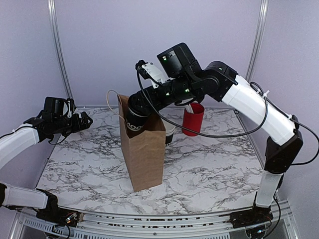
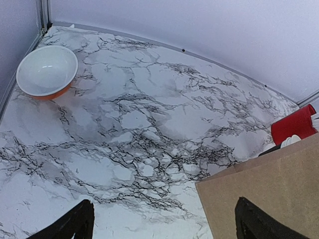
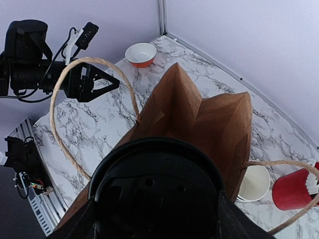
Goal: Pack the takeout coffee
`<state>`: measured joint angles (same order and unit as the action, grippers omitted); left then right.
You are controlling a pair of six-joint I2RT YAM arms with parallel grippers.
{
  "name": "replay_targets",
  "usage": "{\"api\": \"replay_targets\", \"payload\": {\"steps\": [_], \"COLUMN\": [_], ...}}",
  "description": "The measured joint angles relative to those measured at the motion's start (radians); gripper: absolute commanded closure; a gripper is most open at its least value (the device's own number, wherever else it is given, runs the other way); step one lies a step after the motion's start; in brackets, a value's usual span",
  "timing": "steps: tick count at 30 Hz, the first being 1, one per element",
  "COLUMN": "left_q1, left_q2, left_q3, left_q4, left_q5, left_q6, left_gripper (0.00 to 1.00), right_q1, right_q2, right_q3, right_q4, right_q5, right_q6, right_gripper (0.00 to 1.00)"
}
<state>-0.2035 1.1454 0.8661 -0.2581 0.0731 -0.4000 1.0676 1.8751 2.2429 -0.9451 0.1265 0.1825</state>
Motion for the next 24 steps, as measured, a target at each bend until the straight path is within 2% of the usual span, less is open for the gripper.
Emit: {"api": "replay_targets", "payload": {"steps": [10,16,19,24], "left_q1": [0.000,0.000,0.000,0.000], "left_q2": [0.000,-0.039,-0.098,-0.170], "left_q3": [0.000,0.000,0.001,0.001], "left_q4": [0.001,0.015,0.055,0.220], "left_q5": [0.073,0.169,0.234,0.394], "left_q6": [-0.010,-0.081,-0.135,-0.255], "left_gripper": [0.01,0.01,0.01,0.01], "right_q1": [-0.026,-0.032,-0.039,-0.056], "right_q2": [0.081,0.142,0.152,0.154], "right_q3": [0.055,0.062,0.062,0.062], "right_q4": [-0.049,-0.078,-0.089,-0.099], "right_q5": [-0.051,-0.073,-0.079,-0.093], "right_q6": [0.033,0.053,0.058,0.066], "right_gripper": [0.39,0.39,0.39,0.40]}}
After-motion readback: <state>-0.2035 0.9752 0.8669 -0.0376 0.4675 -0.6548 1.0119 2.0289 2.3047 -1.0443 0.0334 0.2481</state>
